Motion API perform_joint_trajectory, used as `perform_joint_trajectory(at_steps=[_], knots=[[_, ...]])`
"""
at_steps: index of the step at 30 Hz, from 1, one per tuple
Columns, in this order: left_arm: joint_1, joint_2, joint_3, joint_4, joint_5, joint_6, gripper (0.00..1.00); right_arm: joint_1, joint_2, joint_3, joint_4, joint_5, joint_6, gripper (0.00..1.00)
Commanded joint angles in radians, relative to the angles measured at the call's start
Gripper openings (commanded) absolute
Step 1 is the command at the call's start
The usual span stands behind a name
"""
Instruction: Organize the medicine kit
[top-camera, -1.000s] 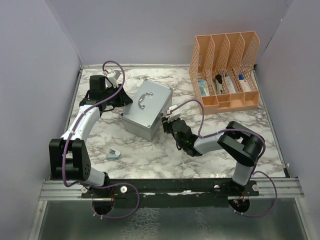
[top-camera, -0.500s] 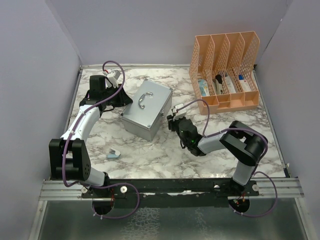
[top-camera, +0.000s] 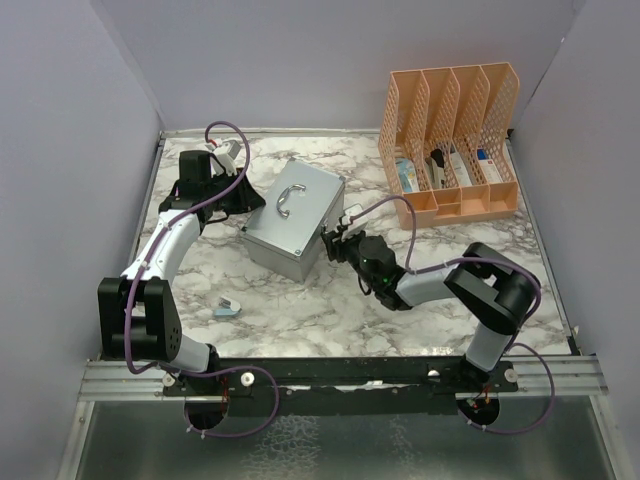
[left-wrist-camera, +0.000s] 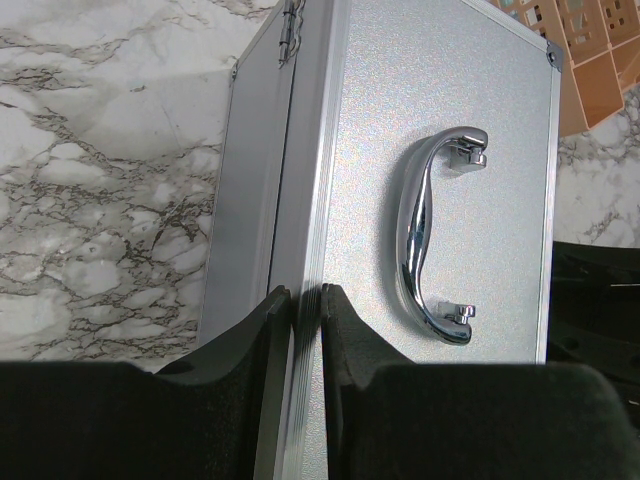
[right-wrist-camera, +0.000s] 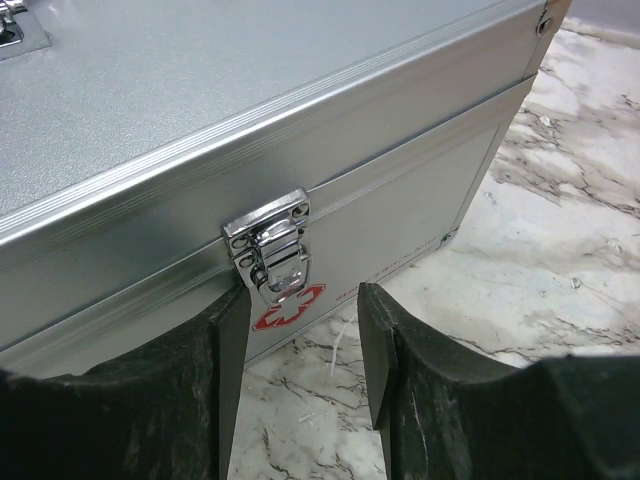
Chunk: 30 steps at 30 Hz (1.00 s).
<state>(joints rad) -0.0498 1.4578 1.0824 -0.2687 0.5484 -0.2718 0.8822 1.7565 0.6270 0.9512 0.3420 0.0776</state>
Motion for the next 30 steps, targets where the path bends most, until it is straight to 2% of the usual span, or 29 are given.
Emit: perform_joint_trajectory(at_steps=[1, 5, 13, 18, 22, 26, 30], knots=[[-0.002, 0.049, -0.059, -0.159, -0.046, 0.037, 0.20, 0.003, 0.043, 0.063, 0.037, 0.036, 0.016, 0.48], [-0.002, 0.049, -0.057, -0.158, -0.045, 0.037, 0.20, 0.003, 0.065, 0.083, 0.038, 0.091, 0.014, 0.47], [-0.002, 0.048, -0.058, -0.158, -0.045, 0.036, 0.20, 0.003, 0.066, 0.052, 0.068, 0.175, -0.022, 0.38], [-0.002, 0.050, -0.059, -0.158, -0.043, 0.037, 0.17, 0.003, 0.049, 0.032, 0.065, 0.212, -0.030, 0.36], [-0.002, 0.051, -0.059, -0.158, -0.044, 0.037, 0.17, 0.003, 0.035, 0.010, 0.078, 0.226, -0.046, 0.37], [-0.002, 0.050, -0.058, -0.158, -0.043, 0.037, 0.17, 0.003, 0.025, -0.001, 0.080, 0.237, -0.052, 0.44], [-0.002, 0.051, -0.058, -0.158, -0.044, 0.036, 0.17, 0.003, 0.013, 0.000, 0.088, 0.241, -0.062, 0.44]])
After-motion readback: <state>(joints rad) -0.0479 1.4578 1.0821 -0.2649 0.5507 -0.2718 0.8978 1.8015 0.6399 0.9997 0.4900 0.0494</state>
